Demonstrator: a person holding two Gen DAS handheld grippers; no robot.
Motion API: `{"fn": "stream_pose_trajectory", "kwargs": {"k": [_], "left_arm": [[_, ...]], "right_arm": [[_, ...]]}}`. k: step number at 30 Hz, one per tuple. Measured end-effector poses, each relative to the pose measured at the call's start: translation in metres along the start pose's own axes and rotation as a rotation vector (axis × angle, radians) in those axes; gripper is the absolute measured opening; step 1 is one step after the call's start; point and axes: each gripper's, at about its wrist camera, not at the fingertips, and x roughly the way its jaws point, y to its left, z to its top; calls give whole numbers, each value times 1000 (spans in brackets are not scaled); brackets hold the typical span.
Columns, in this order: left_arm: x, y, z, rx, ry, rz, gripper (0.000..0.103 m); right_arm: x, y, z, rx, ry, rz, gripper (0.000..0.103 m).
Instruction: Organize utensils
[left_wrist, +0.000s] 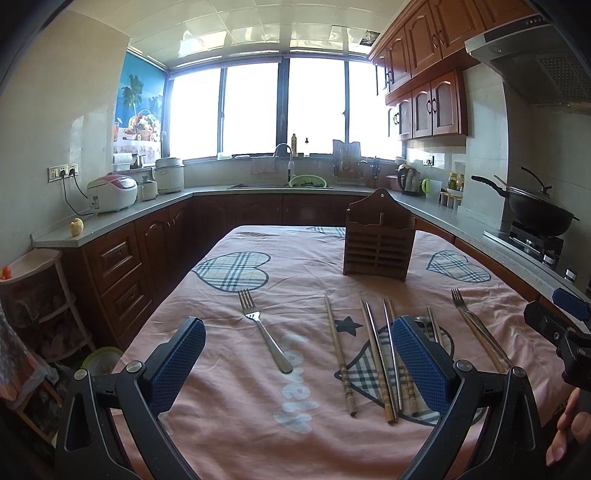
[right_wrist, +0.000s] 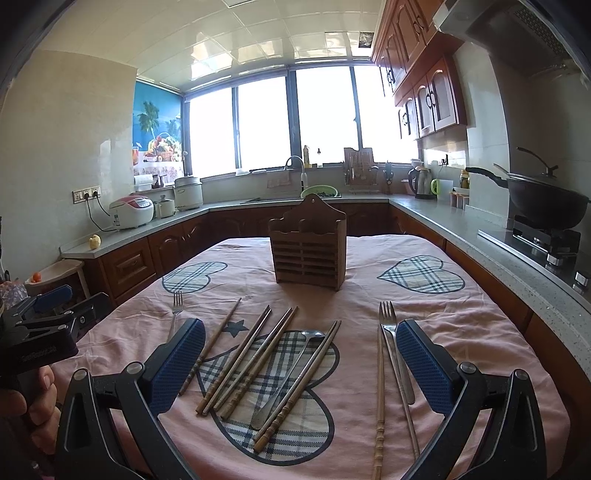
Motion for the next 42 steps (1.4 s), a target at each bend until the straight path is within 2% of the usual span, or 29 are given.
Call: {"fn": "stream_pose_trajectory", "kwargs": {"k": [22,34,42], "left_arm": [[14,3,0,-14,39,-12,102],[71,18,27,-59,223,-61,101],[116,14,47,-27,312,-56,94]], "right_arm": [[3,1,-2,7,7,0,103],[32,-15,3,43,85,27,103],[79,-32,6,104,205,37,69]]}}
